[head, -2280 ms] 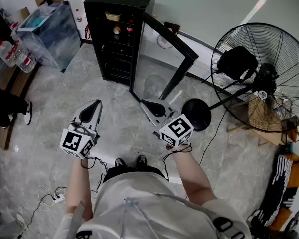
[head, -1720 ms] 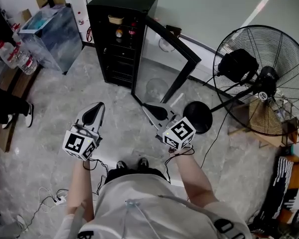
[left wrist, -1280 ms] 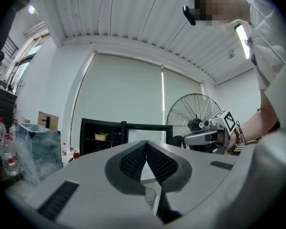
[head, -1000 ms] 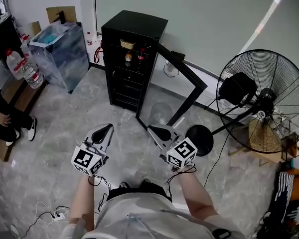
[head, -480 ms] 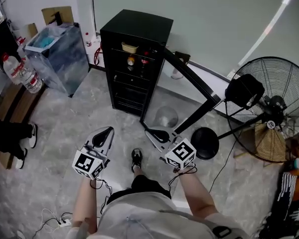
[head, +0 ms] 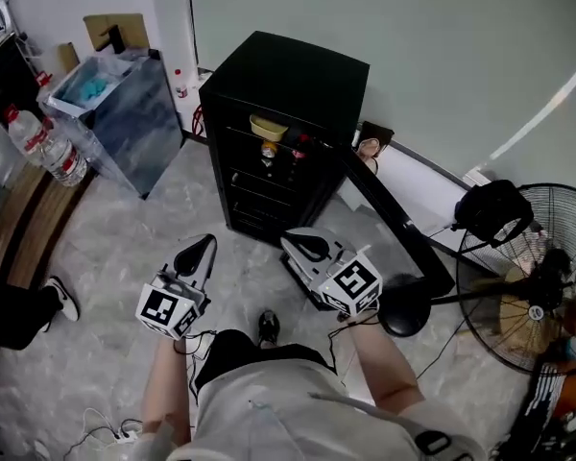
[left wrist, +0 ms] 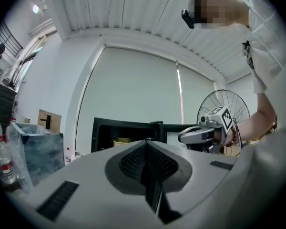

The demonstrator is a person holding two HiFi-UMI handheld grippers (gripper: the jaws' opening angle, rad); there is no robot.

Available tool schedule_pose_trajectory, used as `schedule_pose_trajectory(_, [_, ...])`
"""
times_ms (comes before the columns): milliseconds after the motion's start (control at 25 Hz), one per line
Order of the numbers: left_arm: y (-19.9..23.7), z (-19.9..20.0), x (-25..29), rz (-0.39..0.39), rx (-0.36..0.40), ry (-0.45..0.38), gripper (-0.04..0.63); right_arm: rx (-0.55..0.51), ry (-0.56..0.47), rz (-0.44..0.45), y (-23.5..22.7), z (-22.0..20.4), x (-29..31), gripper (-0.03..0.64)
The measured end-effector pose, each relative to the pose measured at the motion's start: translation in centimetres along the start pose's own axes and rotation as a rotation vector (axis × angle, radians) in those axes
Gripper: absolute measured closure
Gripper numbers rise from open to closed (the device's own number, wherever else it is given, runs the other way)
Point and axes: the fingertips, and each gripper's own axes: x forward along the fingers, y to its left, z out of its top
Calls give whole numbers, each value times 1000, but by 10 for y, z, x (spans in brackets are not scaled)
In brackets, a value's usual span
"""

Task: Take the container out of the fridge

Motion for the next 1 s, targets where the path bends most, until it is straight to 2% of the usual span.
schedule_pose_trajectory(280, [42, 1, 47, -63, -3, 7, 588, -184, 156, -100, -57, -1, 44, 601])
schedule_pose_trajectory(480, [65, -2, 72, -111, -4, 4, 588, -409, 283, -213, -97, 1, 66, 599])
schedule_pose_trajectory(520, [68, -3, 74, -117, -5, 6, 588, -427, 294, -229, -103, 3, 71, 598])
schedule_pose_trajectory(560, [71, -3, 75, -122, -6, 9, 588, -428, 303, -237, -107, 2, 77, 568])
schedule_pose_trajectory(600, [74, -3, 77, -123, -6, 10, 588, -420, 315, -239, -112, 0, 84, 474])
schedule_pose_trajectory(640, [78, -3, 78, -121, -9, 11, 588, -417, 335, -239, -117, -3, 92, 437])
schedule_pose_trajectory(840, [92, -6, 79, -100, -40, 19, 588, -494, 460, -281, -154, -25, 130, 382])
schedule_pose_trajectory(1000, [101, -13, 72, -83, -51, 44, 588, -477, 539, -324, -185, -48, 163, 377])
